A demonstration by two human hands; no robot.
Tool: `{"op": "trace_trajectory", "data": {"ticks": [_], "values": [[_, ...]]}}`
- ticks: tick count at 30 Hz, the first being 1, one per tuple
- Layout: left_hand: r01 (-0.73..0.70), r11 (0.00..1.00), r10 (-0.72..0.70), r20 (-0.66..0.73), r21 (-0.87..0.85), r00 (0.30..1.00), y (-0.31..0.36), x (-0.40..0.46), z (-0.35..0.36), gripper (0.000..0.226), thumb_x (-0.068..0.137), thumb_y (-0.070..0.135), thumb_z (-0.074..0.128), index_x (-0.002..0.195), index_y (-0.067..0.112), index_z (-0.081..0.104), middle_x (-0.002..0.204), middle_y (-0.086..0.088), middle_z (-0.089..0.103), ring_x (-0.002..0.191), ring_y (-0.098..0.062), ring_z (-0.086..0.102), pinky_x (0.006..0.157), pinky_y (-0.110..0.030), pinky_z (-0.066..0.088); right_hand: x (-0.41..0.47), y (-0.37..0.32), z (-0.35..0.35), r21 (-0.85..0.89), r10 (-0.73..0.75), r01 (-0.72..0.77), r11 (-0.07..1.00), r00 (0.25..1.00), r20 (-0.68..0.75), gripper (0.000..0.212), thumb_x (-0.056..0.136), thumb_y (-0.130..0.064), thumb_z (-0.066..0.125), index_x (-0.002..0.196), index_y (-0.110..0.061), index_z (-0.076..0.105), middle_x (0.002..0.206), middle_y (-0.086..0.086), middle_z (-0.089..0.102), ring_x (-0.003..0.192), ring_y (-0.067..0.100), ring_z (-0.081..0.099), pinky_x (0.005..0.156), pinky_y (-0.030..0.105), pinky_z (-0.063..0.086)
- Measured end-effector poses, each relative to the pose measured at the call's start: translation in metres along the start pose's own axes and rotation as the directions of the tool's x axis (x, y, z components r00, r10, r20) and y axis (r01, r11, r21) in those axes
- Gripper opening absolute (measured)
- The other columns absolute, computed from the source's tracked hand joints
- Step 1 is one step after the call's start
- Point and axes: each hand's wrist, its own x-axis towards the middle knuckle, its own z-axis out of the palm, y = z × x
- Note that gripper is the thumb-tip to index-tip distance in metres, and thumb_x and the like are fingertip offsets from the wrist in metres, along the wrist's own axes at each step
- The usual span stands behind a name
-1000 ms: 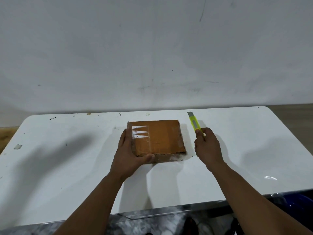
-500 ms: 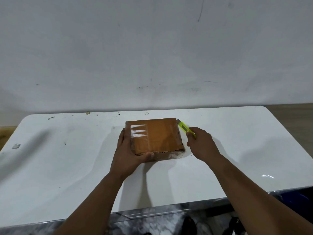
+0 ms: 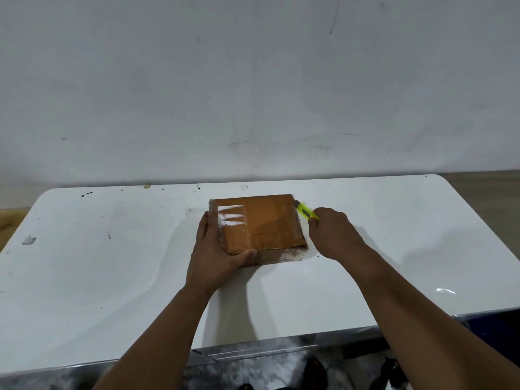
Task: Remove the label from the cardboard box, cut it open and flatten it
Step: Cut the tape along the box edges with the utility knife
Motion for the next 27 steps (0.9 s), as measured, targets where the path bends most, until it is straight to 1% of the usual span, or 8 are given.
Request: {"op": "trace_trajectory", "data": {"ticks": [5, 8, 12, 14, 17, 20, 24, 27], "values": [[0.026, 0.999, -0.025, -0.004, 0.022, 1.000, -0.002, 0.002, 0.001, 0.134, 0.056, 0.064, 0.087, 0.160, 0.048, 0.004, 0.157, 0.011, 0.032, 0.144, -0.010, 0.040, 0.110, -0.045, 0.048, -0.003, -0.006, -0.011, -0.037, 0.042, -0.040, 0.999, 0.997, 0.061, 0.013, 0.093, -0.015, 0.046, 0.082, -0.011, 0.051, 0.078, 0.007, 0.055, 0.065, 0.026, 0.053, 0.047, 0.026, 0.030], [0.031, 0.999, -0.030, -0.006, 0.028, 1.000, -0.001, 0.002, 0.001, 0.135, 0.056, 0.068, 0.085, 0.160, 0.050, 0.001, 0.160, 0.011, 0.029, 0.147, -0.012, 0.037, 0.111, -0.046, 0.046, -0.009, -0.009, -0.018, -0.067, 0.056, -0.049, 0.997, 0.993, 0.108, 0.010, 0.091, -0.012, 0.046, 0.083, -0.009, 0.053, 0.075, 0.006, 0.053, 0.059, 0.021, 0.050, 0.047, 0.025, 0.031], [0.011, 1.000, -0.011, -0.015, 0.027, 1.000, -0.001, 0.001, 0.002, 0.134, 0.060, 0.062, 0.088, 0.160, 0.050, -0.001, 0.161, 0.010, 0.029, 0.148, -0.012, 0.035, 0.113, -0.042, 0.044, -0.020, -0.011, -0.025, -0.099, 0.075, -0.060, 0.993, 0.984, 0.159, 0.009, 0.089, -0.009, 0.045, 0.083, -0.009, 0.052, 0.076, 0.007, 0.053, 0.055, 0.019, 0.048, 0.046, 0.025, 0.030], [0.009, 1.000, -0.009, -0.009, 0.016, 1.000, -0.001, 0.001, 0.002, 0.134, 0.060, 0.060, 0.088, 0.160, 0.050, -0.002, 0.161, 0.011, 0.029, 0.148, -0.011, 0.034, 0.114, -0.039, 0.042, -0.025, -0.012, -0.029, -0.117, 0.078, -0.057, 0.991, 0.981, 0.178, 0.011, 0.088, -0.008, 0.045, 0.078, -0.010, 0.049, 0.074, 0.006, 0.051, 0.054, 0.019, 0.046, 0.046, 0.024, 0.029], [-0.001, 1.000, 0.001, 0.006, 0.008, 1.000, -0.001, 0.002, 0.001, 0.133, 0.059, 0.060, 0.089, 0.160, 0.049, 0.004, 0.156, 0.011, 0.034, 0.144, -0.010, 0.040, 0.112, -0.039, 0.044, -0.032, -0.014, -0.035, -0.134, 0.078, -0.050, 0.990, 0.975, 0.210, 0.017, 0.087, -0.007, 0.044, 0.070, -0.012, 0.042, 0.071, 0.005, 0.049, 0.052, 0.019, 0.042, 0.046, 0.025, 0.028], [-0.005, 1.000, 0.005, 0.002, 0.003, 1.000, 0.000, 0.001, 0.001, 0.131, 0.062, 0.054, 0.091, 0.160, 0.048, 0.004, 0.156, 0.014, 0.034, 0.142, -0.008, 0.041, 0.110, -0.035, 0.044, -0.036, -0.015, -0.039, -0.153, 0.081, -0.047, 0.987, 0.970, 0.231, 0.018, 0.087, -0.008, 0.044, 0.070, -0.012, 0.042, 0.071, 0.005, 0.049, 0.052, 0.019, 0.042, 0.046, 0.025, 0.029], [-0.010, 1.000, 0.010, 0.001, -0.002, 1.000, 0.000, 0.001, 0.002, 0.132, 0.061, 0.058, 0.089, 0.161, 0.047, 0.003, 0.157, 0.013, 0.034, 0.145, -0.010, 0.038, 0.112, -0.037, 0.043, -0.040, -0.017, -0.046, -0.187, 0.085, -0.038, 0.982, 0.964, 0.251, 0.019, 0.087, -0.007, 0.044, 0.069, -0.012, 0.042, 0.067, 0.005, 0.048, 0.049, 0.019, 0.042, 0.045, 0.024, 0.030], [0.005, 1.000, -0.005, -0.001, -0.021, 1.000, -0.001, 0.001, 0.003, 0.133, 0.058, 0.062, 0.087, 0.161, 0.048, 0.004, 0.157, 0.012, 0.035, 0.145, -0.010, 0.039, 0.114, -0.041, 0.043, -0.042, -0.014, -0.047, -0.198, 0.075, -0.027, 0.980, 0.969, 0.237, 0.016, 0.089, -0.010, 0.046, 0.073, -0.012, 0.047, 0.070, 0.006, 0.051, 0.054, 0.019, 0.045, 0.047, 0.026, 0.031]]}}
